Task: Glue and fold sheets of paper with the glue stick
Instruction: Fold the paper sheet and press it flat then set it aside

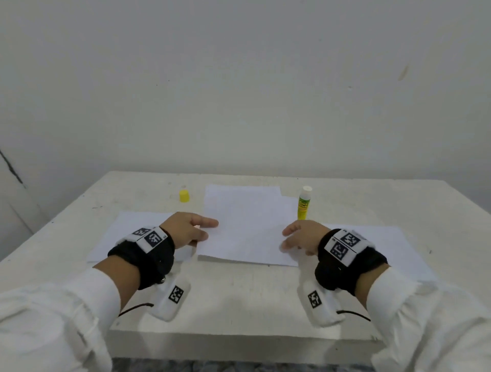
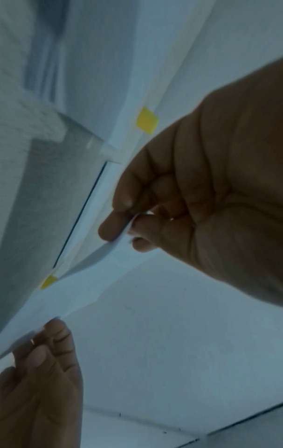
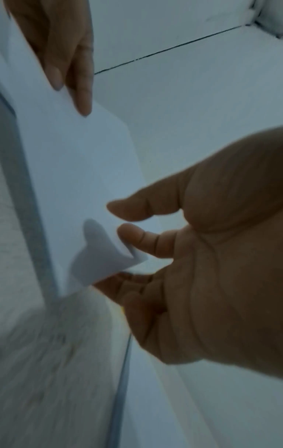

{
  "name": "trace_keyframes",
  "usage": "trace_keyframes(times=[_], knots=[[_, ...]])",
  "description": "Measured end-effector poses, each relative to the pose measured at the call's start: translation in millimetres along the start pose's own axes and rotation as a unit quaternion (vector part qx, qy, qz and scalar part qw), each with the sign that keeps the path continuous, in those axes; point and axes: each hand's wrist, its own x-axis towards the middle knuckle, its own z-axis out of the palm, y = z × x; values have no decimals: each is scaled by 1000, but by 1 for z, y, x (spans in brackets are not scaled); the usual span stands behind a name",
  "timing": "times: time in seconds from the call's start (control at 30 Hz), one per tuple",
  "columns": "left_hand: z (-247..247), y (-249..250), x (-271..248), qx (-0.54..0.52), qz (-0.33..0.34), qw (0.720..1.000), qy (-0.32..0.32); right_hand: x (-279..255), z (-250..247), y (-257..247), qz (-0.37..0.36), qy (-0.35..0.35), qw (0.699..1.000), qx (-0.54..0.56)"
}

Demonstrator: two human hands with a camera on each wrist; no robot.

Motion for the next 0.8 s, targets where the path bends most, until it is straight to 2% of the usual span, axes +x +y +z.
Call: trace_keyframes(times=[0.1,0.23,0.3,0.4,0.57,0.6,0.7,0.8], knots=[[-4,5,18,-6,-7,999,33,11,-1,-20,-8,42,998,-51],[-9,24,58,123,-3,991,54,47,-4,-51,-4,103,991,-87],[-11,34,81,204,-6,978,38,74,-5,-65,10,122,983,-137],[-11,39,119,294,-13,956,0,113,-3,-77,38,114,973,-196],[-2,35,165,394,-63,914,-74,225,9,-44,115,64,952,-277],[0,32,171,410,-71,906,-83,230,9,-45,128,50,948,-288],[5,19,186,471,-72,875,-81,163,7,-78,168,52,934,-312],[10,14,188,520,-56,849,-75,146,11,-81,186,61,915,-354]])
